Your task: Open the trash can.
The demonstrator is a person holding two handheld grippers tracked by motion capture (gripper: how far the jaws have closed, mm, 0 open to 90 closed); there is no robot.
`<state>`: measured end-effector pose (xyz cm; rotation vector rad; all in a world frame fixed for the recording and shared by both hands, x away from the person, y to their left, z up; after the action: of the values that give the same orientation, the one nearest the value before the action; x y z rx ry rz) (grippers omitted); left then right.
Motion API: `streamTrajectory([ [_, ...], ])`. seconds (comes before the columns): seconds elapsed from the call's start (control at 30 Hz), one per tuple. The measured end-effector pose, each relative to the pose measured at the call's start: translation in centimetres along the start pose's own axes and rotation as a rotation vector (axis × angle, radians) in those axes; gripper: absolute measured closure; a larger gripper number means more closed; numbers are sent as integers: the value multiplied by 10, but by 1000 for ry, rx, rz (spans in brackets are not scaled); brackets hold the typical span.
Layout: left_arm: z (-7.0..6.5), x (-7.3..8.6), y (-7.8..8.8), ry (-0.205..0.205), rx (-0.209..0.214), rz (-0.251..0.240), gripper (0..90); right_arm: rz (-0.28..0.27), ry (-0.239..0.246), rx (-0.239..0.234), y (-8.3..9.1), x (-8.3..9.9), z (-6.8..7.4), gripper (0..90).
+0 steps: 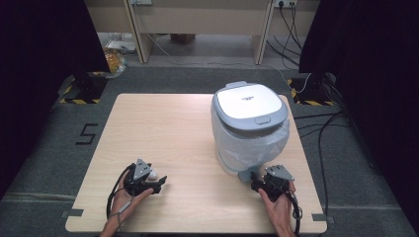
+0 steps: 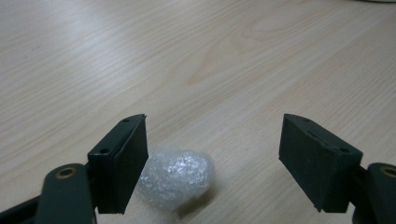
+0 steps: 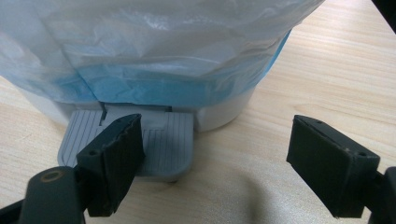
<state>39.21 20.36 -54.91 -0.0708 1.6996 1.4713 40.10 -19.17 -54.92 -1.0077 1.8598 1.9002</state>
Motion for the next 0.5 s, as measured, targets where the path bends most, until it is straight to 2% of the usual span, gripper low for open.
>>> streamTrajectory([
  [0.2, 8, 5, 6, 16, -26, -13, 227, 37, 3, 5, -5, 3, 2, 184],
  [0.3, 18, 11, 9, 41, -47, -19, 227, 39, 4, 4, -6, 3, 1, 184],
  [0.37, 21, 13, 8, 54, -45, -15, 225, 38, -4, -3, -7, 3, 1, 184],
  [0.47, 20, 15, 4, 55, -36, 2, 226, 36, 2, 7, -6, 3, 1, 184],
  [0.5, 20, 15, 3, 53, -34, 8, 226, 39, -7, -2, -7, 3, 1, 184],
])
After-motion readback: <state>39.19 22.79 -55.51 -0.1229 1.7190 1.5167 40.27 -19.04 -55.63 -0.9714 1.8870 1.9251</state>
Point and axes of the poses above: each handheld gripper's, and its own axes: y roughly backward along the jaws, x roughly out of its underside, z roughly to its left, the point moved 7 cm from there along -y, roughly forward along the jaws, and after that the axes turned 14 degrees about z, right-handed, at the moved point
